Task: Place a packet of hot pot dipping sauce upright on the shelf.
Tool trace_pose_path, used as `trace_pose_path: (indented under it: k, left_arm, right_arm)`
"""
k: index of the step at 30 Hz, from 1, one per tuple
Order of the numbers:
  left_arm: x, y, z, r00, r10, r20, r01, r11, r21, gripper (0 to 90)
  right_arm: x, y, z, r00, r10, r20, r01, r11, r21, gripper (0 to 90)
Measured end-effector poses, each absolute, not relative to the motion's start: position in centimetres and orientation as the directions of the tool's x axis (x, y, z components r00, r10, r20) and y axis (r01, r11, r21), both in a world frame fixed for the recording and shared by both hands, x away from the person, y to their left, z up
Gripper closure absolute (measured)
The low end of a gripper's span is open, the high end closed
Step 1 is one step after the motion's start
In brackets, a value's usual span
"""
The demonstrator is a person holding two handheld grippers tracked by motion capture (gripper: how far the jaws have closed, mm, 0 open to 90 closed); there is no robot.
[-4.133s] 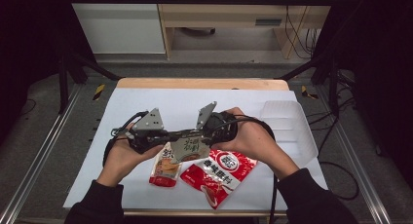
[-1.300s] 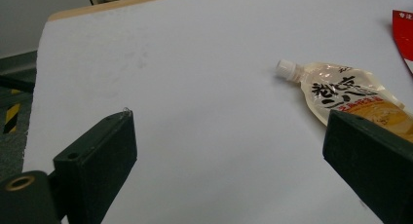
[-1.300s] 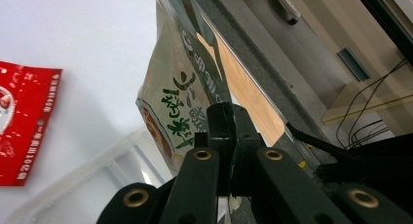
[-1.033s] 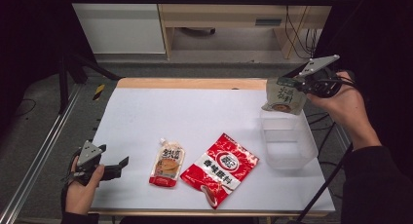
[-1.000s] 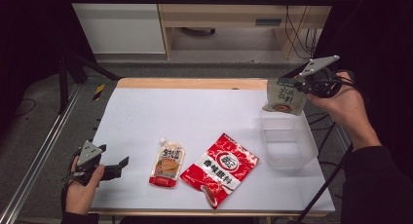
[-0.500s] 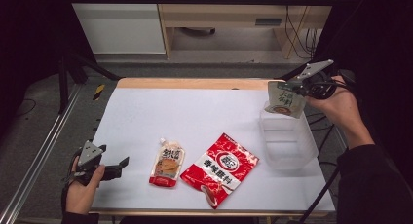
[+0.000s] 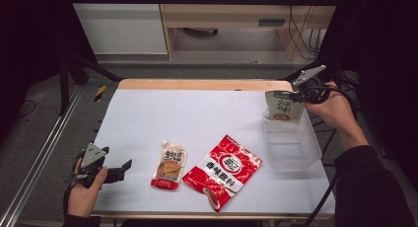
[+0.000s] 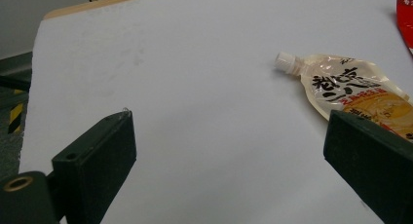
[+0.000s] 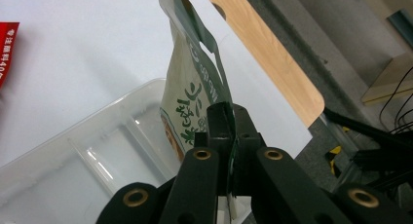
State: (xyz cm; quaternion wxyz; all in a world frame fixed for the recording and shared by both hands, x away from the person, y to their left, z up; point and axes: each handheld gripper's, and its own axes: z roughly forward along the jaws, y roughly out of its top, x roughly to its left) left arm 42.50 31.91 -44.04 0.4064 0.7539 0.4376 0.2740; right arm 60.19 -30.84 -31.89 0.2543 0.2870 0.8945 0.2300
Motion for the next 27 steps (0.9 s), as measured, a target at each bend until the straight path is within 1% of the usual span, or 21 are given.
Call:
trace_pose_path:
  k: [6, 8, 20, 22, 23, 24, 26, 27]
  left_arm:
    - [42.5, 31.8, -44.1, 0.470, 0.881, 0.060, 0.437, -0.291, 0.851, 5.0]
    - [42.5, 31.8, -44.1, 0.469, 0.881, 0.060, 0.438, -0.291, 0.851, 5.0]
    - [42.6, 31.7, -44.1, 0.474, 0.878, 0.060, 0.438, -0.294, 0.850, 5.0]
    - [42.5, 31.7, -44.1, 0.474, 0.879, 0.058, 0.438, -0.292, 0.850, 5.0]
    - [42.5, 31.7, -44.1, 0.474, 0.879, 0.058, 0.438, -0.292, 0.850, 5.0]
    - [42.6, 31.7, -44.1, 0.474, 0.879, 0.058, 0.439, -0.292, 0.850, 5.0]
    - [42.6, 31.6, -44.1, 0.475, 0.878, 0.060, 0.439, -0.295, 0.849, 5.0]
    - [42.6, 31.6, -44.1, 0.475, 0.878, 0.060, 0.439, -0.295, 0.849, 5.0]
  right_arm:
    - [60.7, -31.8, -33.0, -0.679, 0.677, -0.286, 0.445, 0.688, 0.574, 90.0]
    - [60.8, -31.9, -33.1, -0.680, 0.678, -0.279, 0.452, 0.687, 0.569, 90.0]
    - [61.6, -32.6, -34.0, -0.631, 0.721, -0.286, 0.506, 0.662, 0.552, 88.3]
    - [61.7, -32.7, -34.2, -0.622, 0.730, -0.283, 0.514, 0.653, 0.556, 86.7]
    - [61.7, -32.7, -34.2, -0.619, 0.733, -0.283, 0.519, 0.652, 0.553, 84.4]
    - [61.7, -32.7, -34.2, -0.619, 0.733, -0.283, 0.519, 0.652, 0.553, 84.4]
    - [61.6, -32.5, -34.2, -0.620, 0.728, -0.292, 0.511, 0.658, 0.553, 78.9]
    - [61.5, -32.4, -34.1, -0.625, 0.720, -0.300, 0.503, 0.666, 0.551, 74.2]
